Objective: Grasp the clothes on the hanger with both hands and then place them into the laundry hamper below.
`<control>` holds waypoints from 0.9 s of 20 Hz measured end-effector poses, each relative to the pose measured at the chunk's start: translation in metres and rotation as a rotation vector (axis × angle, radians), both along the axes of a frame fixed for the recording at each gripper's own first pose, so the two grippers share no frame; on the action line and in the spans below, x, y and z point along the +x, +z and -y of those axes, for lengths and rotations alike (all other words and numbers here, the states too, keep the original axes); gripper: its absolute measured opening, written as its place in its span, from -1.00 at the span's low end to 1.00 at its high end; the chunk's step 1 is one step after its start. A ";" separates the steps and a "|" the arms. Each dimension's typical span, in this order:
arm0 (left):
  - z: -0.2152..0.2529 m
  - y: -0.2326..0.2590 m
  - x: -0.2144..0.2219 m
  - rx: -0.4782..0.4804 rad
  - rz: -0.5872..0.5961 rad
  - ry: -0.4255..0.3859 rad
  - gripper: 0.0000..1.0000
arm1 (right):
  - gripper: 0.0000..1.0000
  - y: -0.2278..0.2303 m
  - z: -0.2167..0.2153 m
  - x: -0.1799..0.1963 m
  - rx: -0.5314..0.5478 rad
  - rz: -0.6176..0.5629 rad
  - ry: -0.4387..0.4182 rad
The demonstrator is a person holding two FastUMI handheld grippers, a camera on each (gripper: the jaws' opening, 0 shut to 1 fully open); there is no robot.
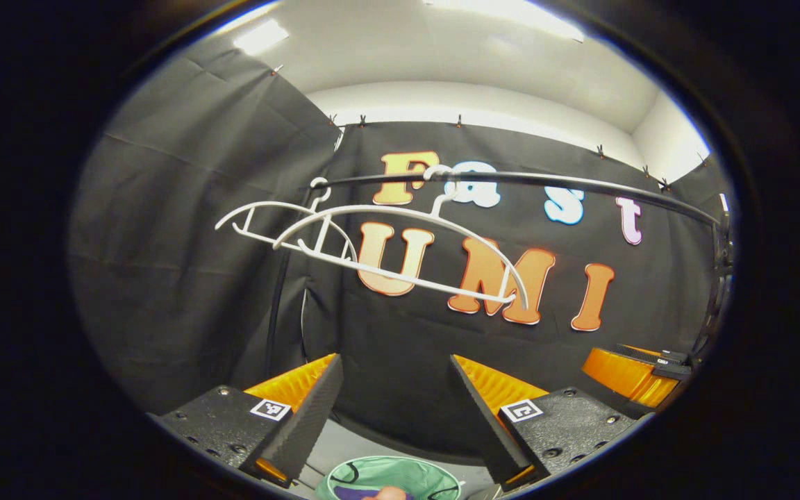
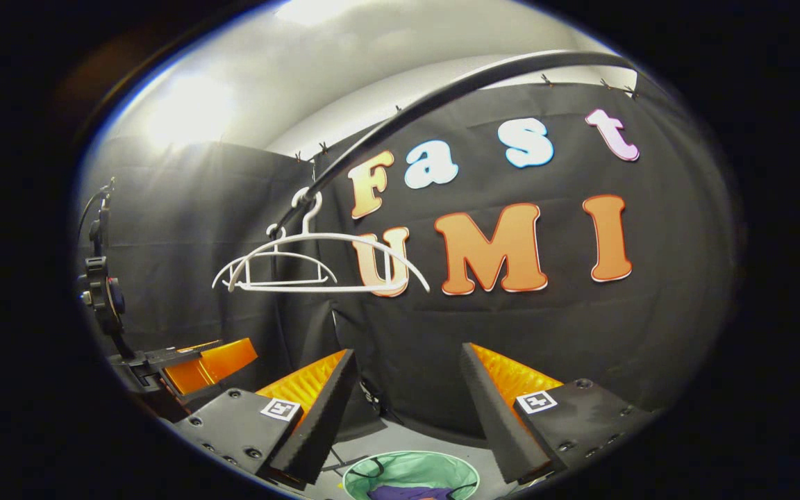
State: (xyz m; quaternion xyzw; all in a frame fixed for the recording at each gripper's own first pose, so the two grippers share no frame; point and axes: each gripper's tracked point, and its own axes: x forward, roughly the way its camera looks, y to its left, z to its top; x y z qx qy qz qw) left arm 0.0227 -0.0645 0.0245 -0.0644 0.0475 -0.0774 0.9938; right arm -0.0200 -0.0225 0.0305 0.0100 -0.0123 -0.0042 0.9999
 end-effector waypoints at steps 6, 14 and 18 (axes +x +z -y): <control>-0.002 0.020 -0.011 0.021 0.043 0.021 0.82 | 0.92 0.019 0.007 -0.017 -0.011 0.043 -0.015; 0.007 0.029 -0.010 0.024 0.065 0.001 0.82 | 1.00 0.023 0.017 -0.025 -0.009 0.051 -0.044; 0.010 0.037 -0.009 0.035 0.092 -0.003 0.82 | 1.00 0.026 0.017 -0.027 -0.012 0.059 -0.049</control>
